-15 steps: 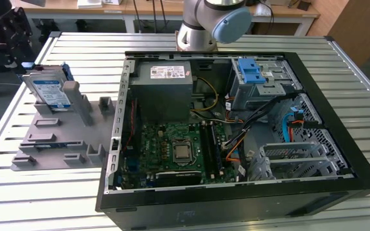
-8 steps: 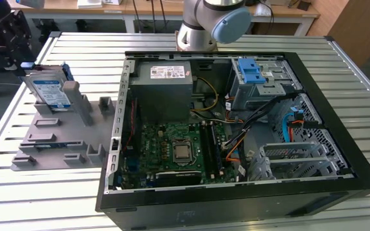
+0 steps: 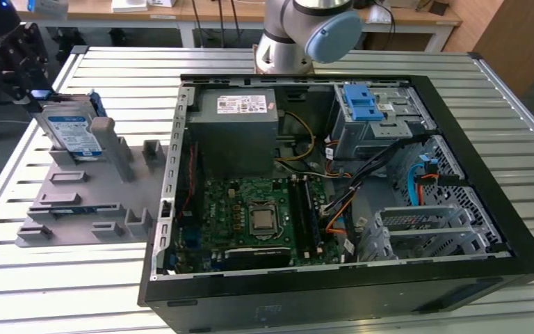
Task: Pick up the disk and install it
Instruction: 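Pick up the disk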
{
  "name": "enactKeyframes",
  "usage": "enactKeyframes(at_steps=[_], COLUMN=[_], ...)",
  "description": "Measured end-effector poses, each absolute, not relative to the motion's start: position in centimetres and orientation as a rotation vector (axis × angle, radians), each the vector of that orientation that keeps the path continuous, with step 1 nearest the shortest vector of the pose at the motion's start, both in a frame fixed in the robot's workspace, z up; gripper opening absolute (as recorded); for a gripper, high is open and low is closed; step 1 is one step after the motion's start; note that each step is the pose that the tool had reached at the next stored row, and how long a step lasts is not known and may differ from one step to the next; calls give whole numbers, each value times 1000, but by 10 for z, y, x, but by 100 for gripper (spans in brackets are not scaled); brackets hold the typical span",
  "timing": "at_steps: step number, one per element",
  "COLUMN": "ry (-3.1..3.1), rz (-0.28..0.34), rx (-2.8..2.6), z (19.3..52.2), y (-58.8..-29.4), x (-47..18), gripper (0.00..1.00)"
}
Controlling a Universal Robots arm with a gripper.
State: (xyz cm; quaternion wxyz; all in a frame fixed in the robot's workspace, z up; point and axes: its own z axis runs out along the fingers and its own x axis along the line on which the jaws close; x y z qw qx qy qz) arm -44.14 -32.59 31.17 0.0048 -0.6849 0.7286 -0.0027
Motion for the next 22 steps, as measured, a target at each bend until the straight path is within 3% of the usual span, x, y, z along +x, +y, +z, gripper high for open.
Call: enactKeyframes(at_steps=[22], ry=[2292], rz=[-8], rx=[-2135], z=[298], y=[-324], x=[-444], gripper=[51])
